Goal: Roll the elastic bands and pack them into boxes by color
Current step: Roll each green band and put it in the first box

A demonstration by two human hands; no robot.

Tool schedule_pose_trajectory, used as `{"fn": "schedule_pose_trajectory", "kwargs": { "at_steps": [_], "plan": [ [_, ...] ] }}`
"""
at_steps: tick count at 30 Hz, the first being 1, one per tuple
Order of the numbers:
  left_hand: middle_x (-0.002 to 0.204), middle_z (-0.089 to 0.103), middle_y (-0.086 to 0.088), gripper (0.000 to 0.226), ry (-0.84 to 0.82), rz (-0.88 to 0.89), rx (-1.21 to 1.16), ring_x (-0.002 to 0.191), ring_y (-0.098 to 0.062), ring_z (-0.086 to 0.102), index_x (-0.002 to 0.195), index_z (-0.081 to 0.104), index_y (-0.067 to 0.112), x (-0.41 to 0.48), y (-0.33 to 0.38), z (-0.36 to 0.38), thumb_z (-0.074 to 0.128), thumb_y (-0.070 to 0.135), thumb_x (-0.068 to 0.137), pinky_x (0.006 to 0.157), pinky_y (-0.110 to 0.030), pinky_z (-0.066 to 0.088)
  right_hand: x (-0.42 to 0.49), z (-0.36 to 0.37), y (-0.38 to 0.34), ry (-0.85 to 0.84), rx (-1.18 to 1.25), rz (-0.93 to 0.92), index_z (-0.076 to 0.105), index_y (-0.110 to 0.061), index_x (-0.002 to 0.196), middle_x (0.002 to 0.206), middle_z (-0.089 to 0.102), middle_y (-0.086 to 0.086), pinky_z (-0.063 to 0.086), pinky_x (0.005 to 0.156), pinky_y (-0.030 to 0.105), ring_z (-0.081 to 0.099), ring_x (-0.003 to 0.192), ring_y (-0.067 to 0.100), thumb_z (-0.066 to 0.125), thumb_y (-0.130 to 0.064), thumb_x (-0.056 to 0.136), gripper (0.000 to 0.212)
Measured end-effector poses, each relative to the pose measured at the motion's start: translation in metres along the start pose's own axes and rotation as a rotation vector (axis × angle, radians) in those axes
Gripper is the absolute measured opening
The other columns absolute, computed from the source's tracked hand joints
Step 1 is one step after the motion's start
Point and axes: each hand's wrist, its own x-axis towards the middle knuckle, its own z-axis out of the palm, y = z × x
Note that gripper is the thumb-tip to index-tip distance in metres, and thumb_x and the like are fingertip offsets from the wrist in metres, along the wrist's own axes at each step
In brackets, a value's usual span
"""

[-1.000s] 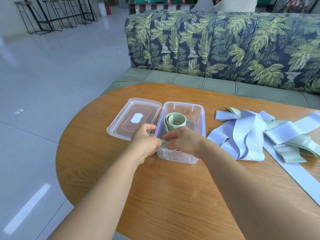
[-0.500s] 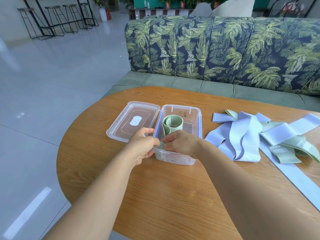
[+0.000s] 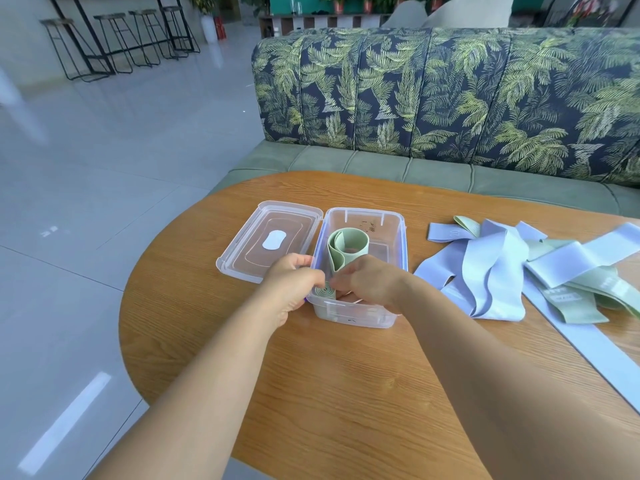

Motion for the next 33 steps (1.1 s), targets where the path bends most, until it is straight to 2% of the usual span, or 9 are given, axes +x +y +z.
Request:
{"fn": "schedule_pose_trajectory", "kwargs": {
  "at_steps": [3,8,11,14,17,21,27,31,33],
  "plan": [
    [0.103,0.06,0.0,0.04,0.014,-0.019,-0.027,0.085,-0.013,0.052,0.122,0.06,0.02,0.002,0.0,0.0,0.061,0.009,0.084,0.061,-0.024,0.042,-0.001,0.0,-0.002,0.007,-0.002,0.004,0.067,-0.011,0.09,0.089,0.069,0.003,0.049,0.082,0.026,0.065,0.082,0.014,0.056,-0.02,0.097,0.016],
    [0.096,0.06,-0.001,0.022,0.06,-0.021,-0.04,0.082,-0.015,0.052,0.111,0.065,0.02,0.004,0.0,-0.001,0.06,0.018,0.089,0.059,-0.024,0.041,-0.003,0.0,-0.006,0.039,-0.007,0.028,0.068,0.0,0.107,0.103,0.071,0.013,0.052,0.085,0.029,0.066,0.086,0.019,0.051,-0.018,0.099,0.026],
    [0.095,0.063,-0.002,0.012,0.085,-0.024,-0.063,0.082,-0.017,0.053,0.099,0.066,0.023,0.003,0.001,-0.003,0.062,0.031,0.091,0.059,-0.024,0.039,-0.007,-0.002,-0.01,0.034,0.043,0.037,0.068,0.001,0.101,0.084,0.065,0.014,0.051,0.067,0.023,0.059,0.07,0.019,0.049,-0.01,0.098,0.022],
    [0.103,0.066,-0.001,0.019,0.112,-0.014,-0.089,0.088,-0.016,0.057,0.101,0.065,0.023,0.005,0.002,-0.006,0.062,0.039,0.092,0.057,-0.023,0.039,-0.006,-0.015,-0.01,0.2,0.051,-0.018,0.064,0.005,0.085,0.068,0.067,0.013,0.057,0.068,0.037,0.061,0.056,0.024,0.048,0.001,0.09,0.018],
    [0.113,0.065,0.001,0.026,0.153,0.015,-0.057,0.102,-0.016,0.059,0.114,0.064,0.018,0.004,0.003,-0.007,0.06,0.035,0.094,0.067,-0.026,0.044,-0.006,-0.03,-0.013,0.5,-0.314,-0.1,0.071,-0.011,0.096,0.094,0.073,0.007,0.056,0.076,0.036,0.069,0.087,0.029,0.049,-0.006,0.084,0.025],
    [0.114,0.065,-0.001,0.024,0.186,0.04,0.015,0.102,-0.015,0.058,0.116,0.066,0.014,0.002,0.003,-0.003,0.059,0.025,0.095,0.084,-0.03,0.045,-0.004,-0.032,-0.019,0.456,-0.739,-0.106,0.057,-0.027,0.132,0.124,0.06,0.002,0.04,0.077,0.029,0.058,0.113,0.027,0.054,-0.011,0.089,0.046],
    [0.115,0.065,-0.001,0.019,0.237,0.098,0.061,0.104,-0.018,0.06,0.112,0.065,0.016,-0.002,0.004,-0.004,0.058,0.021,0.096,0.087,-0.029,0.047,0.005,-0.026,-0.019,0.572,-0.889,-0.154,0.067,-0.014,0.103,0.095,0.064,0.006,0.037,0.064,0.028,0.05,0.079,0.028,0.05,-0.003,0.088,0.025],
    [0.112,0.061,0.005,0.025,0.307,0.196,0.047,0.097,-0.012,0.055,0.12,0.063,0.016,-0.011,0.014,-0.007,0.057,0.021,0.096,0.069,-0.018,0.04,-0.013,-0.047,-0.026,0.805,-0.783,-0.299,0.068,-0.015,0.096,0.092,0.068,0.01,0.032,0.065,0.028,0.057,0.081,0.035,0.049,-0.011,0.091,0.02],
    [0.11,0.061,0.004,0.024,0.315,0.242,0.024,0.095,-0.011,0.055,0.119,0.063,0.017,-0.016,0.023,-0.004,0.056,0.02,0.097,0.074,-0.02,0.039,-0.028,-0.065,-0.03,0.95,-0.644,-0.371,0.068,-0.014,0.095,0.093,0.069,0.012,0.032,0.064,0.031,0.06,0.088,0.037,0.048,-0.019,0.093,0.02]
  ]
}}
